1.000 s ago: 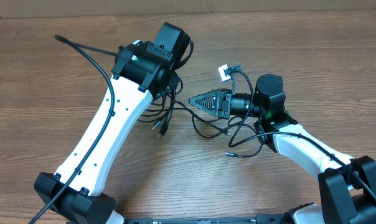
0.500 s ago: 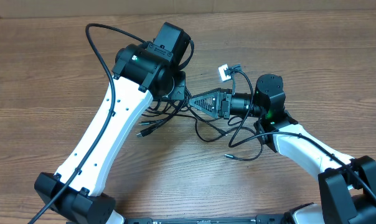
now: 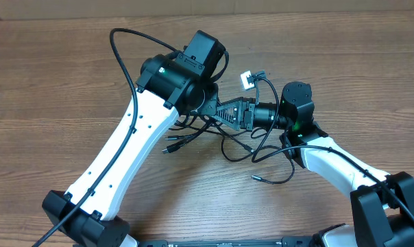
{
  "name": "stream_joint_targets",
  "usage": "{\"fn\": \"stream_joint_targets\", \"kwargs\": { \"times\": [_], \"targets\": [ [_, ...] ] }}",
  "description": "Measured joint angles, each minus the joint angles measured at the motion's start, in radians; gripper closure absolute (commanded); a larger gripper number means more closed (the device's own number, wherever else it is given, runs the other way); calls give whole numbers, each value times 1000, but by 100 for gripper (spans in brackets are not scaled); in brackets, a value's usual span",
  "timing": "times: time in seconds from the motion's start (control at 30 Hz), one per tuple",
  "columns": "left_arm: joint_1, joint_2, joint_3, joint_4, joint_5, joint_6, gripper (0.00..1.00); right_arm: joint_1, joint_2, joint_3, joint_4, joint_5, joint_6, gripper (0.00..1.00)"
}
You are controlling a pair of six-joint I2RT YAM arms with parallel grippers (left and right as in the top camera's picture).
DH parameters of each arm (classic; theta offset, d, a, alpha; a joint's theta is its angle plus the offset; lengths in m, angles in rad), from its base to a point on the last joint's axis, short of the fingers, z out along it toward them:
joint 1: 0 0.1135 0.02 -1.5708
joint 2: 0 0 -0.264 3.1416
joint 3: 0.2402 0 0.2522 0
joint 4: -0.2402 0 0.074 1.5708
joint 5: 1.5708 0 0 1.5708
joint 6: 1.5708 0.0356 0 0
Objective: Untangle cables
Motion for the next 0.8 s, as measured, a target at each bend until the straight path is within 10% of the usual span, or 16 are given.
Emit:
{"fn": "stream_joint_targets", "kwargs": {
  "times": [0.17, 0.3, 0.8],
  "targets": [
    [0, 0, 0, -11, 0, -16, 96, 0, 0, 0, 0, 0, 1, 56],
    [0, 0, 0, -21, 0, -50, 96, 0, 0, 0, 0, 0, -2, 95],
    [-7, 0, 0, -72, -48, -249, 95, 10, 0, 0, 0, 4, 0, 96]
  ]
}}
